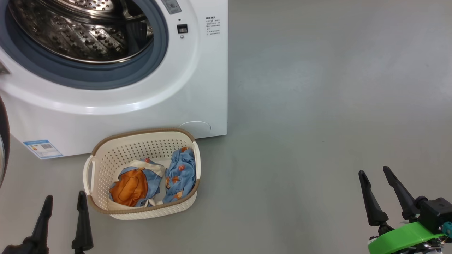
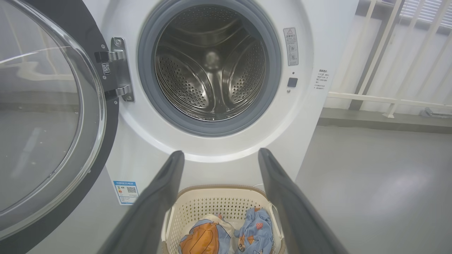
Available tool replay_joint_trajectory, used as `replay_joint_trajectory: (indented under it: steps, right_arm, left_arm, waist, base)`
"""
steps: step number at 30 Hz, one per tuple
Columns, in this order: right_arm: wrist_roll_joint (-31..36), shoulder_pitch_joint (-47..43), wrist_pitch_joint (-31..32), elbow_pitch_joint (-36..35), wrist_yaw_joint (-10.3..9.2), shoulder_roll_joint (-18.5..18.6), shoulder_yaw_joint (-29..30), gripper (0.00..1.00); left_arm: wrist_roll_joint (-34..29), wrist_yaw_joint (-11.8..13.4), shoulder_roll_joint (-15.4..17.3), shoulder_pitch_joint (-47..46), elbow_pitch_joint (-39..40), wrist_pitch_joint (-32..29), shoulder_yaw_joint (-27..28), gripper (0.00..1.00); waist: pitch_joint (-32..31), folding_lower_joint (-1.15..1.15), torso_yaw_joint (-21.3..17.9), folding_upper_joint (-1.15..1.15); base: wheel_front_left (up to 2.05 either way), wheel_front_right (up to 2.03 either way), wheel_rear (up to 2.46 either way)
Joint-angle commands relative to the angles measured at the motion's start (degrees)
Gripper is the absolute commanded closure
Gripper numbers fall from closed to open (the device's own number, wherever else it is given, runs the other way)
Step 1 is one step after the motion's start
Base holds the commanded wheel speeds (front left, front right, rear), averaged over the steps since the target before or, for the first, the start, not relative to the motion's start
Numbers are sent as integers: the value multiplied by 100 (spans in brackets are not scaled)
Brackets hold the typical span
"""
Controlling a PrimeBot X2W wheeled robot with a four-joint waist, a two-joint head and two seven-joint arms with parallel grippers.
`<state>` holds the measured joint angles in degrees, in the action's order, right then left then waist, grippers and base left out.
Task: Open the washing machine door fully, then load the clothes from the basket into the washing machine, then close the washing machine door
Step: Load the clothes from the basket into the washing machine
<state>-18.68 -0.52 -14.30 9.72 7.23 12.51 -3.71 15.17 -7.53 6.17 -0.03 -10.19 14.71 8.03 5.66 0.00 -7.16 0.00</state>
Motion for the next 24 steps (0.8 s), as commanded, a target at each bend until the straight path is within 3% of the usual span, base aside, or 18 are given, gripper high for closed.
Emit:
replay_joint_trajectory:
  steps: [1,24]
  right_arm:
    - [-65,77,-70,-155,25,92,-111,7]
    - [-59,185,-70,-168,25,61,-117,8]
  left_arm:
    - [53,4,114,-156,155,29,150,0]
    - [104,4,130,-311,177,29,131,0]
  waist:
    - [18,0,6,0]
    - [195,0,63,0]
  base:
    - [62,-81,19]
    - [69,-115,45]
